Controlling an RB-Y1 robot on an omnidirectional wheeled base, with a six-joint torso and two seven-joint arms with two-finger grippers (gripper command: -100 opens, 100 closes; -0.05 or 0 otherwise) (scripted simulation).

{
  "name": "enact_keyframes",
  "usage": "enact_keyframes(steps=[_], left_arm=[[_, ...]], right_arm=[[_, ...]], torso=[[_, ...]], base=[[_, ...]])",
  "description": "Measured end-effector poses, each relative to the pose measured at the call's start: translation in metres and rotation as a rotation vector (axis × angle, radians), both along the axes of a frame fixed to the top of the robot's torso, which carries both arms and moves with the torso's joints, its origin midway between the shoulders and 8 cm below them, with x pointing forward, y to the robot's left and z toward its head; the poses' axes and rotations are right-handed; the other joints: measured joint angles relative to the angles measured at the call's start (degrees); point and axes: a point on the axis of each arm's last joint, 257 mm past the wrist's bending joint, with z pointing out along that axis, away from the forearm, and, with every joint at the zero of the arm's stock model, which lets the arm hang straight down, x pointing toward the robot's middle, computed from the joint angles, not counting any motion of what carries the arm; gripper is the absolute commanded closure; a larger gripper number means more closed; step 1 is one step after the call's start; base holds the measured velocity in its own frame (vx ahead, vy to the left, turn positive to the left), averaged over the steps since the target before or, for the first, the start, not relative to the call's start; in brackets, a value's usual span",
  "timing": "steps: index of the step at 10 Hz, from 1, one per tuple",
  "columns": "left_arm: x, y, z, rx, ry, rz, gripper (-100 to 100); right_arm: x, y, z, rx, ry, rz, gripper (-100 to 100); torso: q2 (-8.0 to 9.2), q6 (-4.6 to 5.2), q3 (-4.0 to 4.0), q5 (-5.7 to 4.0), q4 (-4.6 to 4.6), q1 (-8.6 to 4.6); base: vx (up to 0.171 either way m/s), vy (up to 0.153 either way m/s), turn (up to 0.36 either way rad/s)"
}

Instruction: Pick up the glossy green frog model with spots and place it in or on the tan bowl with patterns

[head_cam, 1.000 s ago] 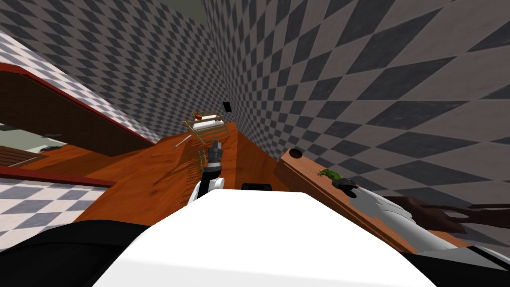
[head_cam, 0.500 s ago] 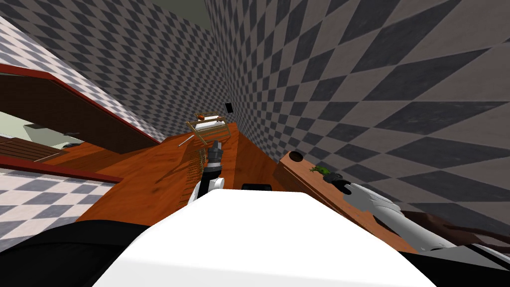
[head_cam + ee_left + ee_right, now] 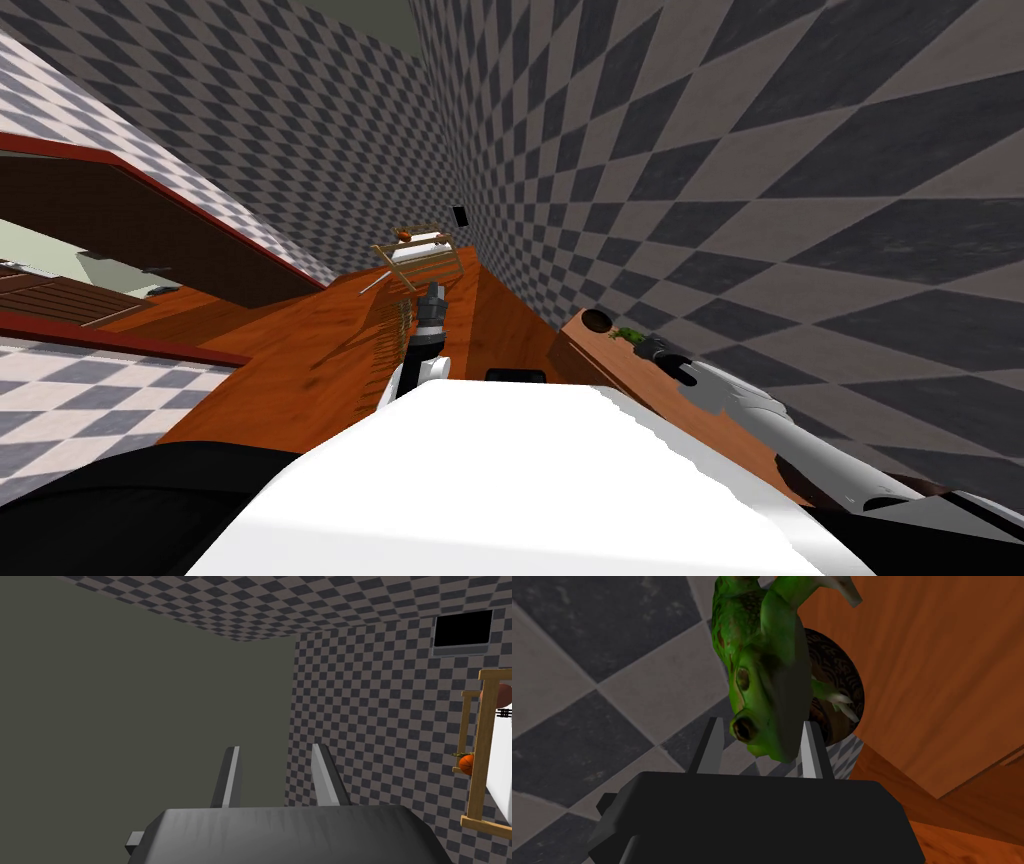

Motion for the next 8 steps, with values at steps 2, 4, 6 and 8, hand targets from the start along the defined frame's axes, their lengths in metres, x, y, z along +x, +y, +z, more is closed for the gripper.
enact_keyframes(steps=[2,4,6,8], left_arm=[[0.0,0.0,0.0,0.0,0.0,0.0,0],[0.0,0.0,0.0,0.0,0.0,0.0,0],[0.0,0.0,0.0,0.0,0.0,0.0,0],[0.0,0.0,0.0,0.0,0.0,0.0,0]], right_arm=[[0.017,0.023,0.0,0.02,-0.014,0.07,100],[0.032,0.048,0.005,0.044,-0.031,0.143,100],[0.037,0.066,0.006,0.054,-0.043,0.187,100],[0.049,0.097,0.007,0.069,-0.059,0.265,100]], torso=[[-0.17,-0.24,-0.09,-0.1,-0.01,-0.07],[-0.52,-0.28,-0.28,-0.06,-0.07,-0.08],[-0.15,-0.16,-0.09,-0.01,-0.02,0.1],[-0.35,-0.28,-0.16,0.08,0.0,0.2]], base=[[0.134,-0.073,0.02],[0.142,-0.064,0.021],[0.096,-0.033,-0.019],[0.145,-0.04,-0.002]])
